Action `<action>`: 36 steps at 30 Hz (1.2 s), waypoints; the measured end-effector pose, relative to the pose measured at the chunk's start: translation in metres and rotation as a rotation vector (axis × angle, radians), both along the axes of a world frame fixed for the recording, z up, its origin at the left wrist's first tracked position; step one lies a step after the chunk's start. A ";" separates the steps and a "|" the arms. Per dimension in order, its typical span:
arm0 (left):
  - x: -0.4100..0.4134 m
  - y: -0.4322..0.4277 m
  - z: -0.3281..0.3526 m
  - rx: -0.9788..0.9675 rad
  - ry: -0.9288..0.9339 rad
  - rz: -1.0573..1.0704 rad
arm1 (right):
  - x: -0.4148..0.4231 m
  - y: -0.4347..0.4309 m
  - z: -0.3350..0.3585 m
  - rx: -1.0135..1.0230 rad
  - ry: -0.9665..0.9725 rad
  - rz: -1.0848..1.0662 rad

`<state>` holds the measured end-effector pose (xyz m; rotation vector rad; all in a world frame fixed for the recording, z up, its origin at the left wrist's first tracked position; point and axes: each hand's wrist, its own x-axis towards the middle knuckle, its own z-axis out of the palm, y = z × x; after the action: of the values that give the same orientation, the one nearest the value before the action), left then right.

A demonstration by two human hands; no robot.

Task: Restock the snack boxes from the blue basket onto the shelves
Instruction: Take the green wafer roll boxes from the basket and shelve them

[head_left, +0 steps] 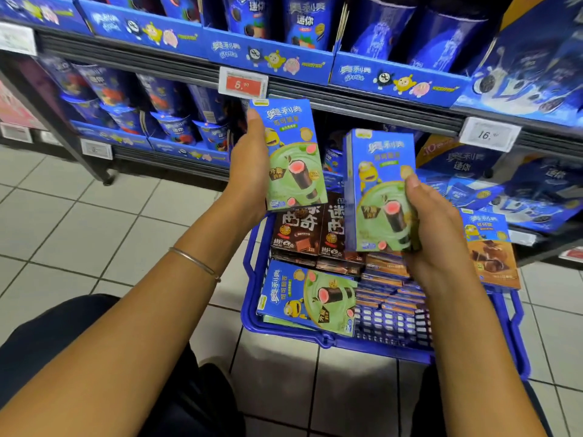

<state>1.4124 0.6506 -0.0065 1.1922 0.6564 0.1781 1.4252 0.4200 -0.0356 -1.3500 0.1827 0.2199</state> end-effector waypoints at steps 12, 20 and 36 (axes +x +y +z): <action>-0.017 -0.045 -0.022 0.025 -0.245 -0.184 | -0.009 0.067 0.020 -0.053 -0.096 0.023; -0.008 -0.029 -0.012 -0.175 -0.185 -0.084 | -0.010 0.054 0.008 -0.015 -0.033 -0.011; -0.004 -0.022 -0.006 -0.227 -0.217 -0.110 | -0.043 0.026 -0.068 -0.986 -0.150 0.888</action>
<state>1.4081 0.6290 -0.0129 0.9710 0.4078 0.1334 1.3818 0.4465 -0.1033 -2.3629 -0.5281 0.8429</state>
